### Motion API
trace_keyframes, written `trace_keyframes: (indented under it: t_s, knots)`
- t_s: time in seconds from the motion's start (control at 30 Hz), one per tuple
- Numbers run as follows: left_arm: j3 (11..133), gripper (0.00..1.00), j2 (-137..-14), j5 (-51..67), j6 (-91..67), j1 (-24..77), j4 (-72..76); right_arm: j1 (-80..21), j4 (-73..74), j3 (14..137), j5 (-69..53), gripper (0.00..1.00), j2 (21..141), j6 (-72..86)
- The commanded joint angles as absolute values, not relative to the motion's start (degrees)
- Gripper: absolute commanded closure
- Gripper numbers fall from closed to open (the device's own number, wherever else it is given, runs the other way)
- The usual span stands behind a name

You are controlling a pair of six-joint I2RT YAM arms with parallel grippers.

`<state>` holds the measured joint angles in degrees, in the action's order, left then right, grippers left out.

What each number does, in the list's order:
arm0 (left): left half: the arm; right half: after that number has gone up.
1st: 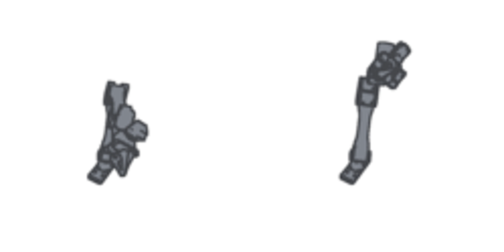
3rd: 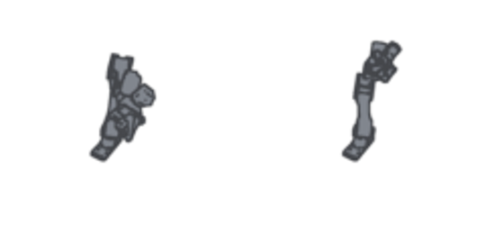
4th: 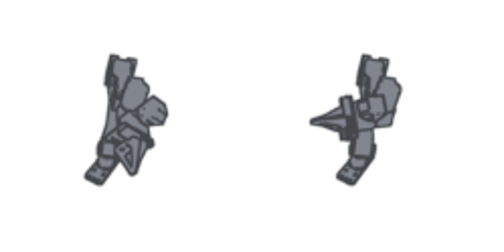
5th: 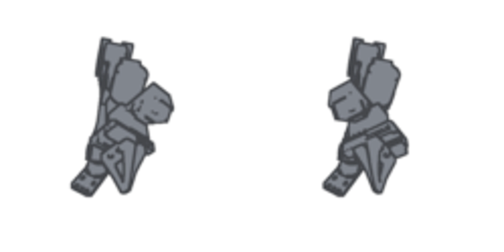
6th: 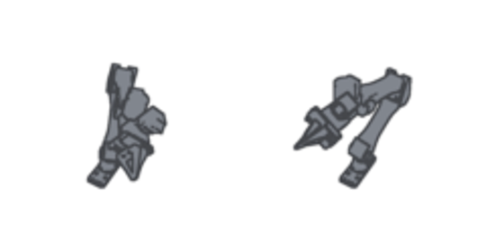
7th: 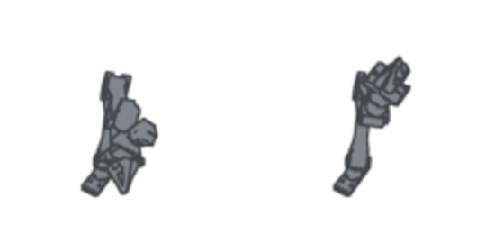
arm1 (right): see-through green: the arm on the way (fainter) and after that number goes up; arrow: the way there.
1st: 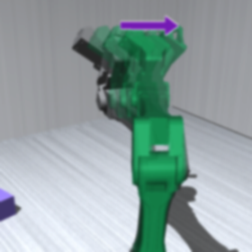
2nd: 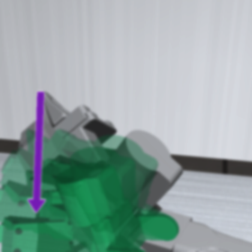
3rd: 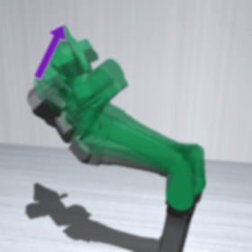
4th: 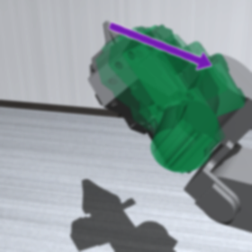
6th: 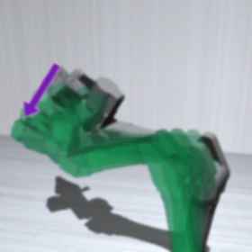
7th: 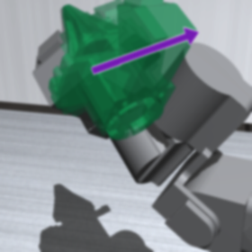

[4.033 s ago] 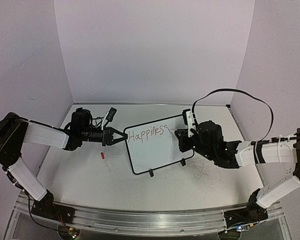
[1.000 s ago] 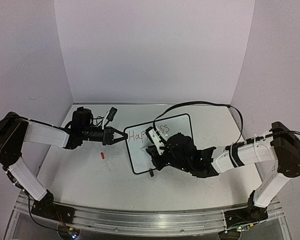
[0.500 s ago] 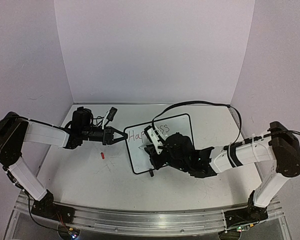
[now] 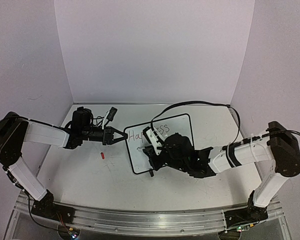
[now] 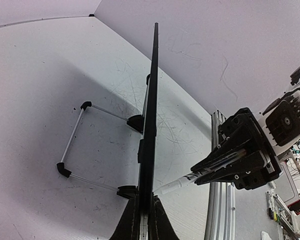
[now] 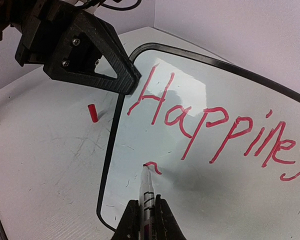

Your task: Write a sentence on the whiteboard

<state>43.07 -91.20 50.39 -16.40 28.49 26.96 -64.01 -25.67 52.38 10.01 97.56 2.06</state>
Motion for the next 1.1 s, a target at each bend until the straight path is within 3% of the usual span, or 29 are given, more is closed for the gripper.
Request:
trace_keyframes:
  t_s: [0.0,1.07]
  knots:
    - [44.41,1.0,-91.72,51.38,-15.05,28.84,25.46,-63.87,-25.47,53.03,9.3,1.0,98.0,3.36]
    - [44.41,1.0,-91.69,51.39,-15.05,28.83,25.31,-63.83,-26.25,50.44,15.85,1.0,95.1,3.83]
